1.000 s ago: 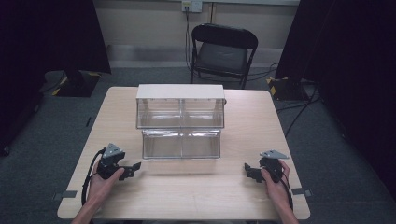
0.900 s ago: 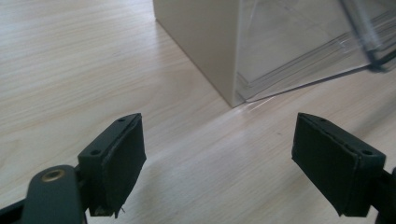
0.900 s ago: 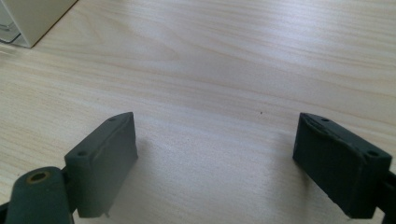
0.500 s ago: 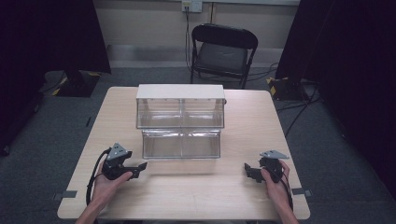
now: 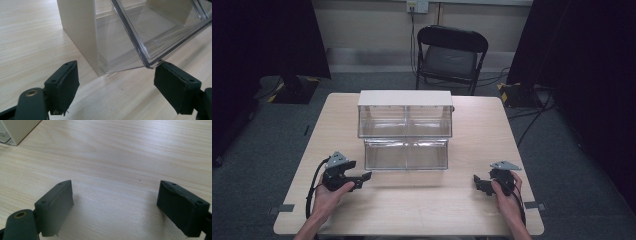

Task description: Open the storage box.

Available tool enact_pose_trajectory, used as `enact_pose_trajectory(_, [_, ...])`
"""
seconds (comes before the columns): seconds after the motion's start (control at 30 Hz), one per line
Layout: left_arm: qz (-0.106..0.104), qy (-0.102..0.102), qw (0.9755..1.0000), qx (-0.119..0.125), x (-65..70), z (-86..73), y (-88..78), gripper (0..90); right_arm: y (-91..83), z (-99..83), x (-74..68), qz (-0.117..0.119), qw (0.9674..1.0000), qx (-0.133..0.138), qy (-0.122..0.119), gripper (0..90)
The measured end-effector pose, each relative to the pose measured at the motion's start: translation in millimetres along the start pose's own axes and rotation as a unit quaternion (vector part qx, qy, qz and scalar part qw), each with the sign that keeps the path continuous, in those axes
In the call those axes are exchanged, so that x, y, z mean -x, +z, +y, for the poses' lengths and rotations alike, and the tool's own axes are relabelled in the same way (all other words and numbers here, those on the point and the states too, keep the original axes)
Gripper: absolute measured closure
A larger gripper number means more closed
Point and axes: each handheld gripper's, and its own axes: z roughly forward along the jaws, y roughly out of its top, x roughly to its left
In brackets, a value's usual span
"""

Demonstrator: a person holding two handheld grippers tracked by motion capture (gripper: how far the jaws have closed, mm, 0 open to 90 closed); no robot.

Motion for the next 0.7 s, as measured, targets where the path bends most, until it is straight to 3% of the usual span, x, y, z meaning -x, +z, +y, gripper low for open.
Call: enact_pose_trajectory(0.7, [-0.012,0.005,0.9999,0.006,3.5,0.8,-1.7,20.9,0.0,0.0,0.0,0.000,1.0000,0.000,0.000,12.9])
